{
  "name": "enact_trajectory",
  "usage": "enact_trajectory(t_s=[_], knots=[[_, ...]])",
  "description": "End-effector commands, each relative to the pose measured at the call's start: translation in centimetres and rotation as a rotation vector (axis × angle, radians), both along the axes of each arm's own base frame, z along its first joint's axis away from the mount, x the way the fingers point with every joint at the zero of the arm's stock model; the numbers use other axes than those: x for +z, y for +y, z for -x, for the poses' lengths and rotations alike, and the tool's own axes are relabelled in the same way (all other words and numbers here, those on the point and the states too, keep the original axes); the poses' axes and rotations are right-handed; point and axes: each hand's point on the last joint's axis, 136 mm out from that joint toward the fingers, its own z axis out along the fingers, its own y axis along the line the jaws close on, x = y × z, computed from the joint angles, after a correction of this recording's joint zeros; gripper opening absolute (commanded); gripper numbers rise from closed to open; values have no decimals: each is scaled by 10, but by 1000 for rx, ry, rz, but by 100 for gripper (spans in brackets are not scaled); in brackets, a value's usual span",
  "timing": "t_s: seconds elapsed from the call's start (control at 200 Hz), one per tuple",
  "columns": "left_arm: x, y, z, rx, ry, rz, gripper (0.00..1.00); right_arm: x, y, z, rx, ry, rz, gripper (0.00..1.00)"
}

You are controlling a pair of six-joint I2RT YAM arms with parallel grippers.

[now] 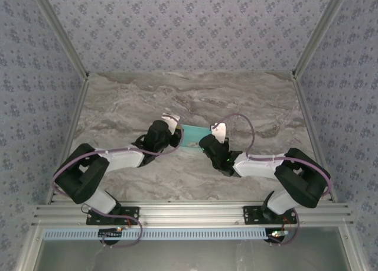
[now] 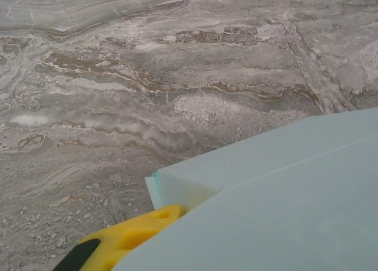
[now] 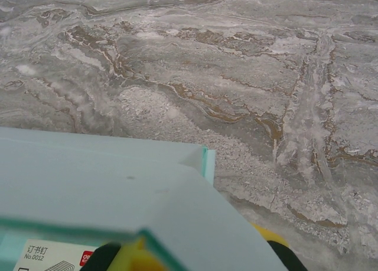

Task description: Fold the paper box

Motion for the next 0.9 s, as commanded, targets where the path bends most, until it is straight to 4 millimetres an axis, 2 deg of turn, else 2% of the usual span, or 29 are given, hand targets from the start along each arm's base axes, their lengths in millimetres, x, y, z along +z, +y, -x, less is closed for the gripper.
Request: enact_trajectory(t_s=[0.0,0.19,0.525,0.67,0.894], knots=[[14,-14,-3,12,-7,67,14,-11,-2,4,6,39,56,7],[15,-17,-3,102,47,124,5,-9,1,2,6,36,48,7],[2,-20,-2,186,116,137,4,-8,4,1,7,39,49,7],[5,-22,-2,197,113,135,4,-9,4,1,6,41,52,7],[-24,-11,3,222,93,43,5,-15,0,3,4,50,77,7]])
